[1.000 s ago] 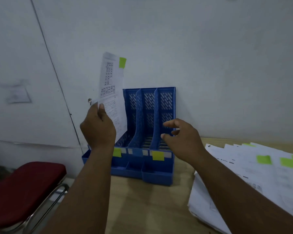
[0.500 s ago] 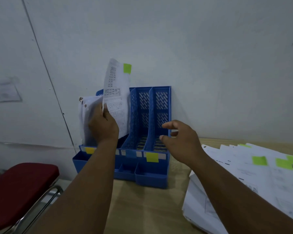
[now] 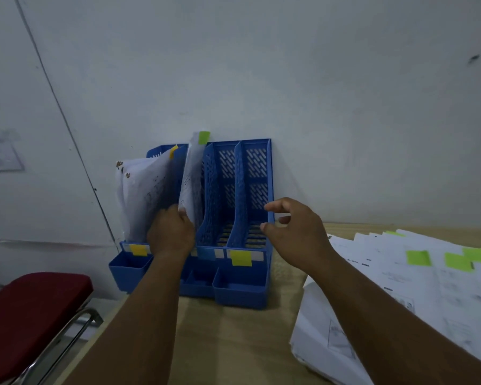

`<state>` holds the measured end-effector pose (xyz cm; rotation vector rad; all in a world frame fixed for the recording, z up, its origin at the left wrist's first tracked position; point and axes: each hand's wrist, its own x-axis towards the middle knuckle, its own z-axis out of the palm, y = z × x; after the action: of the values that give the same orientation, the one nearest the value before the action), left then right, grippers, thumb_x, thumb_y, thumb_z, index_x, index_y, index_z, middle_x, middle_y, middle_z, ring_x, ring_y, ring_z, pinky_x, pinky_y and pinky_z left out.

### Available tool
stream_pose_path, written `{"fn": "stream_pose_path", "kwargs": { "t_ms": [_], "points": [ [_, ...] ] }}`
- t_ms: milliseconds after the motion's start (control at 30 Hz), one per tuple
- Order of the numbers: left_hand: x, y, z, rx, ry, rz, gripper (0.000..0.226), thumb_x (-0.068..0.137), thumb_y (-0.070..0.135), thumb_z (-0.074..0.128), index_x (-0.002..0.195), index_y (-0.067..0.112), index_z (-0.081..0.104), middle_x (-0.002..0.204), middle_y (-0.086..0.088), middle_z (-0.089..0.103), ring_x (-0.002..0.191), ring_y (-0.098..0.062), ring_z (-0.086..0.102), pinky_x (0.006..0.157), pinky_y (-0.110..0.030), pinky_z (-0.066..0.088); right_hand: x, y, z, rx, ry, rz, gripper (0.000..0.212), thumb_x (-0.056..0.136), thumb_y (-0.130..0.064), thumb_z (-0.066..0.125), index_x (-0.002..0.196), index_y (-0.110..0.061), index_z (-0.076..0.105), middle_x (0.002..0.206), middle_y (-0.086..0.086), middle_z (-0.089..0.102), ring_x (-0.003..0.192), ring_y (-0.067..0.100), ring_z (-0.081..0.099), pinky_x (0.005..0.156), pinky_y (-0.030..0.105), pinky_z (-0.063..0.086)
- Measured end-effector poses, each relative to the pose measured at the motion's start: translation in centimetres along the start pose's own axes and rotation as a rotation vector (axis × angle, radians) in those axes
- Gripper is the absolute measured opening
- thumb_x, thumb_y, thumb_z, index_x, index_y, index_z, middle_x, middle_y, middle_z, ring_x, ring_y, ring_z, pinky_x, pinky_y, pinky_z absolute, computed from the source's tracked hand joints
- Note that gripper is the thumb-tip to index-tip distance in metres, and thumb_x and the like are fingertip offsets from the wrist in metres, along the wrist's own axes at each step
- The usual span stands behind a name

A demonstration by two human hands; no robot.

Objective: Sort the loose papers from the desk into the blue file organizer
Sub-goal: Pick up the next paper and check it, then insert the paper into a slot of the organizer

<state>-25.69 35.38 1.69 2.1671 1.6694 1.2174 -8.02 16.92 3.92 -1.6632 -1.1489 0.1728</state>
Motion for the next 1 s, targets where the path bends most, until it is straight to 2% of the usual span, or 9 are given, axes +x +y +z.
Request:
{"fn": "stream_pose_path", "kwargs": {
  "t_ms": [133,233,367,533,667,733,800,900,1000],
  "points": [
    [-0.5,0.1,-0.4,-0.061,0.006,-0.054,0.033,0.099,0.042,0.053,0.111,0.013,0.064,0.107,-0.015,0.070,0.096,-0.038,0.064,0.083,-0.048,0.053,-0.4,0.1,-0.2,-0.003,0.000,0.008,0.033,0.089,-0.025,0.074,0.118,-0.034,0.063,0.117,-0.018,0.058,0.108,0.003,0.054,0.091,0.026,0.050],
    [-1.0,1.0,-0.9,-0.067,0.063,-0.094,0.060,0.087,0.055,0.061,0.133,0.019,0.050,0.125,-0.015,0.064,0.113,-0.041,0.060,0.092,-0.059,0.050,-1.0,0.1,-0.7,0.009,0.006,0.011,0.032,0.089,-0.025,0.074,0.118,-0.033,0.063,0.118,-0.018,0.059,0.107,0.002,0.053,0.089,0.023,0.047],
    [-3.7,3.9,-2.3,-0.167,0.243,-0.126,0.087,0.083,0.049,0.075,0.149,0.016,0.029,0.145,-0.019,0.043,0.132,-0.041,0.041,0.106,-0.061,0.038,-1.9,0.4,-1.8,-0.004,0.017,0.021,0.032,0.089,-0.027,0.074,0.117,-0.035,0.062,0.122,-0.016,0.060,0.106,0.003,0.054,0.086,0.022,0.046],
    [-10.3,7.5,-2.3,-0.342,0.431,0.061,0.064,0.082,0.034,0.078,0.134,0.015,0.046,0.121,-0.009,0.055,0.112,-0.033,0.053,0.088,-0.052,0.049,-4.3,1.4,-4.2,-0.021,0.055,0.089,0.033,0.089,-0.029,0.074,0.118,-0.036,0.061,0.124,-0.017,0.059,0.106,0.003,0.056,0.080,0.017,0.047],
    [-16.1,10.9,-1.0,-0.530,0.107,0.156,0.032,0.086,0.028,0.076,0.112,0.024,0.057,0.093,0.009,0.060,0.088,-0.015,0.060,0.069,-0.027,0.050,-7.1,3.6,-6.8,-0.021,0.101,0.154,0.035,0.088,-0.029,0.075,0.120,-0.035,0.063,0.126,-0.018,0.060,0.108,0.004,0.059,0.077,0.012,0.043],
    [-18.2,12.4,0.2,-0.549,-0.143,0.141,0.026,0.087,0.026,0.075,0.108,0.030,0.060,0.093,0.013,0.063,0.090,-0.008,0.062,0.067,-0.016,0.045,-8.2,4.5,-8.2,-0.029,0.128,0.185,0.035,0.087,-0.028,0.075,0.120,-0.034,0.064,0.126,-0.018,0.061,0.109,0.004,0.060,0.086,0.018,0.049],
    [-19.8,13.7,1.2,-0.502,-0.335,0.179,0.024,0.088,0.032,0.074,0.109,0.032,0.062,0.099,0.014,0.066,0.094,-0.004,0.062,0.072,-0.017,0.049,-9.1,5.4,-9.8,-0.062,0.151,0.204,0.036,0.087,-0.027,0.075,0.121,-0.033,0.065,0.126,-0.018,0.061,0.111,0.005,0.060,0.095,0.025,0.050],
    [-21.4,15.6,2.3,-0.429,-0.504,0.217,0.043,0.085,0.045,0.075,0.124,0.037,0.060,0.120,0.013,0.067,0.104,-0.005,0.061,0.086,-0.028,0.055,-10.2,7.1,-12.3,-0.192,0.171,0.212,0.038,0.086,-0.030,0.074,0.122,-0.034,0.063,0.127,-0.016,0.060,0.115,0.007,0.057,0.100,0.032,0.049],
    [-22.2,16.6,3.5,-0.258,-0.549,0.215,0.088,0.072,0.057,0.079,0.146,0.041,0.034,0.139,0.007,0.056,0.122,-0.021,0.055,0.097,-0.040,0.051,-11.0,8.9,-14.6,-0.310,0.163,0.290,0.041,0.084,-0.036,0.073,0.123,-0.037,0.060,0.130,-0.013,0.057,0.119,0.012,0.056,0.100,0.035,0.047]
  ]
}}
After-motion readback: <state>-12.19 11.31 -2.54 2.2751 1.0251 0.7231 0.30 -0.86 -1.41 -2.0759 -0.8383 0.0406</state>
